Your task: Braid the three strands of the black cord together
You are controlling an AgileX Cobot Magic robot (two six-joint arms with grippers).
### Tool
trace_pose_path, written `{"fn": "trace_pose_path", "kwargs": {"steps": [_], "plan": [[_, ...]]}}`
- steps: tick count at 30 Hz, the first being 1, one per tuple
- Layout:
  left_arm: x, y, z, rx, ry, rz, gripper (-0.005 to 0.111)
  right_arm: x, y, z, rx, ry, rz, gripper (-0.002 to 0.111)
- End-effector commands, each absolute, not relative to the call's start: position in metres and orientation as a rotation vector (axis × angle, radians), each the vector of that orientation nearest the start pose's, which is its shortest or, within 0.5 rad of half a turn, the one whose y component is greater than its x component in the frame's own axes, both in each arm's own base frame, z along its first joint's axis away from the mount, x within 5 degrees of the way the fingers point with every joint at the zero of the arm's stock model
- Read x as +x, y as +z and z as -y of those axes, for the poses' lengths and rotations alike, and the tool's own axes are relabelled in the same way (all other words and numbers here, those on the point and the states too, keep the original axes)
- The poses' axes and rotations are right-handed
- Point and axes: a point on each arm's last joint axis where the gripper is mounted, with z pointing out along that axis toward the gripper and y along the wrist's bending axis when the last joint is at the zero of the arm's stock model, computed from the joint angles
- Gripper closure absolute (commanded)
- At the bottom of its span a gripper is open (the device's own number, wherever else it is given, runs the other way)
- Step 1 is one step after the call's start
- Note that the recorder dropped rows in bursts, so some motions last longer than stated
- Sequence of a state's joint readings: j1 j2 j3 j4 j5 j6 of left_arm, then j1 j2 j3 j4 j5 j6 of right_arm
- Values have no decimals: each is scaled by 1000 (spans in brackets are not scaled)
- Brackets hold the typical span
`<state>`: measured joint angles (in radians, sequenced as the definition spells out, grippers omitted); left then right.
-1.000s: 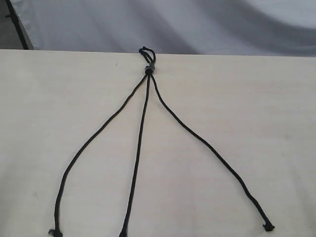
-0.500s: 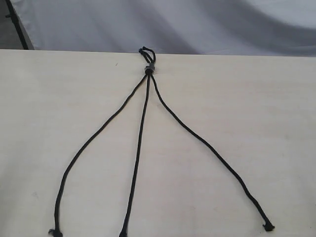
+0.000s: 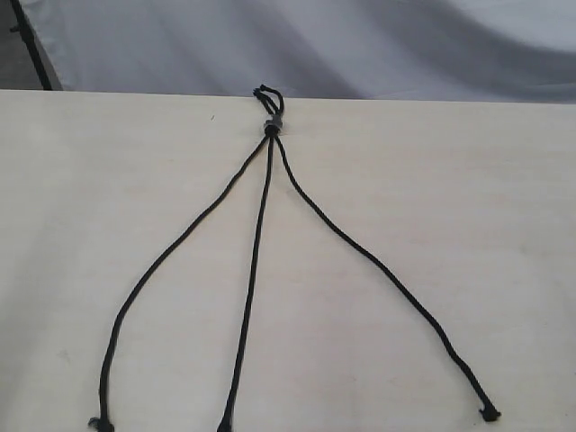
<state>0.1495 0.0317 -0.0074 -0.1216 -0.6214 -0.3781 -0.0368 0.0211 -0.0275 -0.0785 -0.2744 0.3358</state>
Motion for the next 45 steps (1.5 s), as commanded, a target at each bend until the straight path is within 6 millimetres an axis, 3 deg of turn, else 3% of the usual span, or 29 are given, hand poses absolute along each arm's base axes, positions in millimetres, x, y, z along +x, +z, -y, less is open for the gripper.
{"fn": "trace_pose_path", "kwargs": {"steps": [1, 5, 8, 16, 19, 23, 32, 38, 40, 45], "plan": [[65, 270, -7, -255, -182, -1151, 107, 68, 262, 0, 188, 218, -1372, 37], [97, 267, -10, -282, -151, -1473, 107, 104, 260, -9, 154, 281, -1636, 37], [118, 253, -12, -284, -122, -1629, 107, 136, 252, -30, 51, 355, -1845, 37], [153, 204, -17, -301, -80, -1996, 107, 197, 235, -140, -413, 383, -2308, 37], [160, 196, -17, -312, -98, -2031, 107, 214, 219, -183, -595, 304, -2415, 37], [164, 194, -17, -329, -125, -2024, 107, 240, 191, -224, -683, 191, -2550, 37], [164, 194, -17, -383, -158, -2012, 107, 273, 139, -264, -619, 165, -2758, 37], [164, 195, -17, -389, -164, -2008, 107, 275, 121, -265, -684, 106, -2803, 39], [164, 195, -17, -389, -164, -2008, 107, 273, 119, -263, -708, 78, -2823, 50], [164, 195, -17, -389, -164, -2008, 107, 272, 120, -263, -725, 80, -2829, 101]]}}
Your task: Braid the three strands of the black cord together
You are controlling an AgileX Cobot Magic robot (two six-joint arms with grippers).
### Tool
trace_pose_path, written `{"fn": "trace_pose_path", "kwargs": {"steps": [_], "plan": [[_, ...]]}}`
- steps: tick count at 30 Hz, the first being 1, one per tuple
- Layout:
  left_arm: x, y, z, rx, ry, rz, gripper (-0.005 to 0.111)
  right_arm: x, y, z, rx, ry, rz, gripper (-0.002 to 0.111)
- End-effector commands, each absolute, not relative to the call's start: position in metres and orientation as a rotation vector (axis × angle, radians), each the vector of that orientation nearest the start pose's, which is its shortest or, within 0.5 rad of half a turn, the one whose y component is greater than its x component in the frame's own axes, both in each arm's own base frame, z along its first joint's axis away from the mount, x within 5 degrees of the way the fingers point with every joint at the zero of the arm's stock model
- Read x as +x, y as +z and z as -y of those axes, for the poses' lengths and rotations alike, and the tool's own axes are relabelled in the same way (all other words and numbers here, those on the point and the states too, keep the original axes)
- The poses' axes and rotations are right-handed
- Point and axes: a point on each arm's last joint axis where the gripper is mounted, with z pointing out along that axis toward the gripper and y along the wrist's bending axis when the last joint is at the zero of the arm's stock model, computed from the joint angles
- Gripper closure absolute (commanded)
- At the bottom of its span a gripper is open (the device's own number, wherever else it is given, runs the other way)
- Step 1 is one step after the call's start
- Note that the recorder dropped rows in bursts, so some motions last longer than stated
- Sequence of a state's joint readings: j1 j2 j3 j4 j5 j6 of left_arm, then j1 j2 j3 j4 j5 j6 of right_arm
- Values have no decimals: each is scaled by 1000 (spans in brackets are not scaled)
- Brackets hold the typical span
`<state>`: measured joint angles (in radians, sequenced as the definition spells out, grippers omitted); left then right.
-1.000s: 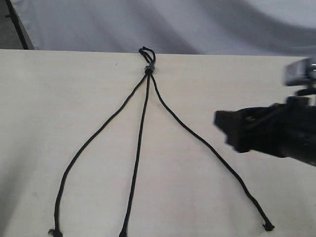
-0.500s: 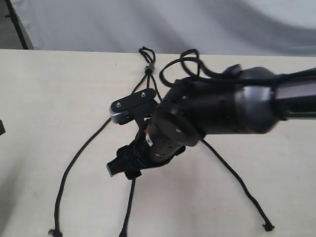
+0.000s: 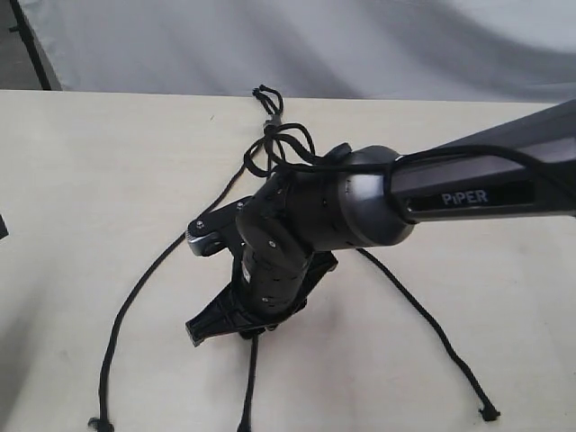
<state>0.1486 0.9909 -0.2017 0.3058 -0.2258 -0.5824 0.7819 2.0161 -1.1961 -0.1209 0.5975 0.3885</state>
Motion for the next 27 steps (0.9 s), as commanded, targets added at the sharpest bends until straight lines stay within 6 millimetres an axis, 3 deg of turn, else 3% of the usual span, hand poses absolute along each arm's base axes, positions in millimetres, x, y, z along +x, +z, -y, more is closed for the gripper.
{"fn": "trace_pose_path", "kwargs": {"steps": [1, 4, 8, 12, 14, 18, 21, 27], "plan": [[164, 195, -17, -389, -164, -2008, 107, 271, 124, -263, -746, 81, -2837, 108], [164, 195, -17, -401, -173, -2004, 107, 272, 147, -261, -885, 29, -2798, 108], [164, 195, -17, -412, -180, -2002, 107, 294, 188, -236, -915, -161, -2658, 108], [164, 195, -17, -412, -180, -2002, 107, 321, 213, -186, -661, -303, -2640, 108], [164, 195, -17, -412, -180, -2002, 107, 335, 216, -158, -529, -334, -2661, 108], [164, 195, -17, -417, -183, -2001, 107, 361, 209, -102, -272, -318, -2707, 108], [164, 195, -17, -419, -185, -2000, 107, 370, 189, -79, -109, -245, -2799, 108], [164, 195, -17, -419, -185, -2000, 107, 375, 140, -74, -159, -217, -2951, 108]]}}
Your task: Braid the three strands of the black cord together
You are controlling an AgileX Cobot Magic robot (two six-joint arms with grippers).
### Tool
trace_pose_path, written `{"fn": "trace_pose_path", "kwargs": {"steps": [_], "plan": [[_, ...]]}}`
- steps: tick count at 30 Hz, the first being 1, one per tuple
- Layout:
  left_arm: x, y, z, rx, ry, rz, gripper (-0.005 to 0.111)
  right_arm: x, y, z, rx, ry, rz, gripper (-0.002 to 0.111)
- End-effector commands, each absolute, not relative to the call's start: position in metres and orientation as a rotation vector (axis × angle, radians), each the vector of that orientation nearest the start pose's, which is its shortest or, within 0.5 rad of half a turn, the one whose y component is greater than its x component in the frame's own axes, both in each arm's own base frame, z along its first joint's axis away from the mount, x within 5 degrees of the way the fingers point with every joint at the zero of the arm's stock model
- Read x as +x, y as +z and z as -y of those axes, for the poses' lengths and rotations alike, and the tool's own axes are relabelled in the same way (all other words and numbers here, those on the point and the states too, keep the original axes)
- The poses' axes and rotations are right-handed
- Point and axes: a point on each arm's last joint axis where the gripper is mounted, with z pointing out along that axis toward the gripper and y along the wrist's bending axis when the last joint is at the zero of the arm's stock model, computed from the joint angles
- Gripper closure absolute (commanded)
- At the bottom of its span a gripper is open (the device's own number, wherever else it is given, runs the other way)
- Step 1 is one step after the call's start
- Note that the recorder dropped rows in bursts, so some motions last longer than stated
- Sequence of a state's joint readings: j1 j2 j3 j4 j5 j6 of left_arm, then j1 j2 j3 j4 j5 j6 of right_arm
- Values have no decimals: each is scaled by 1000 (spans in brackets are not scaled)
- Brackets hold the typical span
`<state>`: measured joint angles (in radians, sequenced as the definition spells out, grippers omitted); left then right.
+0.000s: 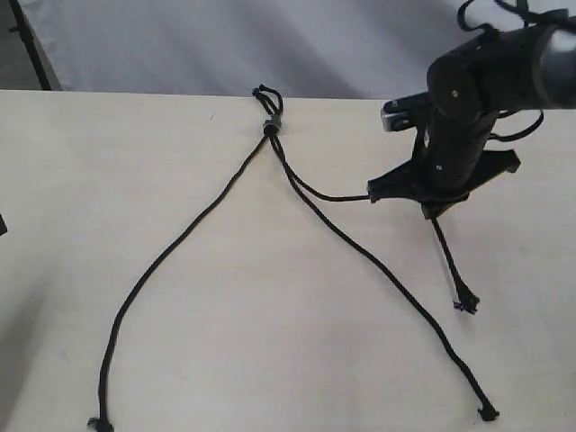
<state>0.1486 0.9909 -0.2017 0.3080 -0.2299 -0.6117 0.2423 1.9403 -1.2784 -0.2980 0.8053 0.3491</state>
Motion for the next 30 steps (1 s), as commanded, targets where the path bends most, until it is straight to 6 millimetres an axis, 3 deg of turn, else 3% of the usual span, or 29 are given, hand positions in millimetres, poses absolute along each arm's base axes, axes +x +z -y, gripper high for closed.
{"fn": "trace_pose_path", "kwargs": {"steps": [1, 8, 14, 17, 18, 21, 23, 26, 30], "plan": [[164, 195, -17, -419, -185, -2000, 107, 375, 135, -75, -168, -216, -2964, 108], [164, 195, -17, -419, -185, -2000, 107, 365, 112, -87, -195, -205, -3084, 108], [164, 195, -17, -428, -190, -1998, 107, 327, 98, -144, -572, 89, -3156, 108], [164, 195, -17, -432, -193, -1998, 107, 310, 107, -185, -852, 265, -3101, 108], [164, 195, -17, -432, -193, -1998, 107, 303, 115, -200, -981, 303, -3061, 108], [164, 195, -17, -432, -193, -1998, 107, 297, 145, -223, -1142, 309, -2932, 108], [164, 195, -17, -432, -193, -1998, 107, 301, 165, -224, -1169, 263, -2832, 108], [164, 195, -17, -432, -193, -1998, 107, 315, 195, -208, -1014, 206, -2736, 108], [164, 195, -17, -432, -193, -1998, 107, 332, 225, -168, -772, 190, -2706, 108]]}}
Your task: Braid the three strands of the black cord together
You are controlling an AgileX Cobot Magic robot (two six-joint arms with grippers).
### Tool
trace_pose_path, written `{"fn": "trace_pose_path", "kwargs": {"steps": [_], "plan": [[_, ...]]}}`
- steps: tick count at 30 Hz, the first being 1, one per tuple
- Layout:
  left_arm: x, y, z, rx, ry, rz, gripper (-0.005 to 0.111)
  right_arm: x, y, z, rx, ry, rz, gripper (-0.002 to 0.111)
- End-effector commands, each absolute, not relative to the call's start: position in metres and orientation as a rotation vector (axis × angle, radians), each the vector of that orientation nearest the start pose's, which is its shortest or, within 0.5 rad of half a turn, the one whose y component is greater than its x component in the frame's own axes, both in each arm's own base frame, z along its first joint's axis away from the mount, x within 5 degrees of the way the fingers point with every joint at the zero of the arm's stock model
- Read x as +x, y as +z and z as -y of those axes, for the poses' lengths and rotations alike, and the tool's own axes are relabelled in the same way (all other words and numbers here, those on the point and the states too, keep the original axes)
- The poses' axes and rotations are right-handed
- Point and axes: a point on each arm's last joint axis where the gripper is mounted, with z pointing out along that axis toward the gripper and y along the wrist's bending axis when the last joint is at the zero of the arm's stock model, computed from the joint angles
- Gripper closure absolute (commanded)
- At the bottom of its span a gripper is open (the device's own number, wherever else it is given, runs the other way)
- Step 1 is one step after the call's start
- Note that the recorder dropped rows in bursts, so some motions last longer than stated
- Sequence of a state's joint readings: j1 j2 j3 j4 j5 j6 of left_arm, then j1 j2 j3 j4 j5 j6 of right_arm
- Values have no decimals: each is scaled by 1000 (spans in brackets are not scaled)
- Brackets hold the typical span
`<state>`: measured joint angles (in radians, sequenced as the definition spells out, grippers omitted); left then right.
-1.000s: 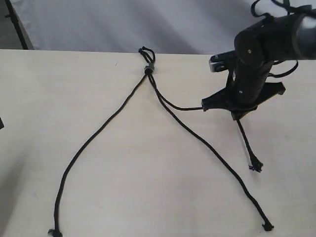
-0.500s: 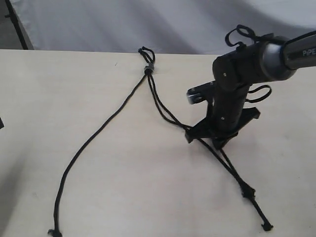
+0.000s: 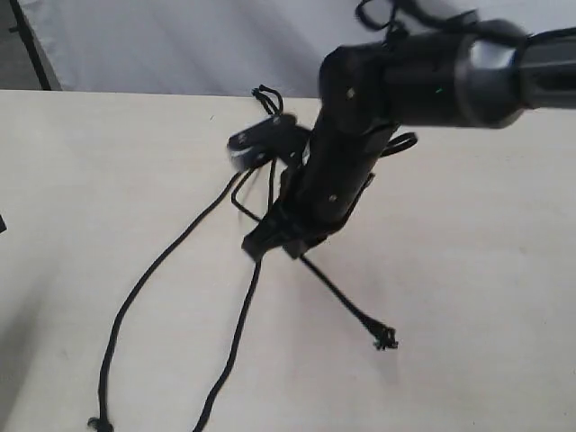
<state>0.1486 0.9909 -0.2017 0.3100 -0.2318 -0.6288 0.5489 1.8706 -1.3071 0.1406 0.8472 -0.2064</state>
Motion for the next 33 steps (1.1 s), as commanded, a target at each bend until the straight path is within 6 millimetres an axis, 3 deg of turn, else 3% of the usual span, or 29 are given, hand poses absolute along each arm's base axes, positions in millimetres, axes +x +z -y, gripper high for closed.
{"fn": "trace_pose_path", "kwargs": {"steps": [1, 6, 13, 20, 23, 24, 26, 28, 33], "plan": [[164, 195, -17, -432, -193, -1998, 107, 335, 228, -159, -738, 185, -2709, 108], [164, 195, -17, -432, -193, -1998, 107, 352, 224, -100, -541, 113, -2758, 108], [164, 195, -17, -430, -193, -1996, 107, 355, 192, -35, -156, 108, -2756, 108], [164, 194, -16, -365, -165, -2017, 107, 354, 189, -31, -87, 106, -2747, 106], [163, 194, -15, -334, -157, -2033, 103, 354, 189, -31, -85, 107, -2753, 72], [163, 193, -14, -331, -167, -2037, 99, 352, 189, -30, -115, 95, -2778, 57], [163, 194, -10, -289, -202, -2040, 88, 349, 195, -26, -199, 16, -2826, 38], [165, 197, 5, -129, -295, -2027, 78, 347, 211, -23, -231, -29, -2805, 35], [179, 208, 42, 124, -575, -2082, 66, 346, 242, -23, -221, -33, -2644, 35]]}}
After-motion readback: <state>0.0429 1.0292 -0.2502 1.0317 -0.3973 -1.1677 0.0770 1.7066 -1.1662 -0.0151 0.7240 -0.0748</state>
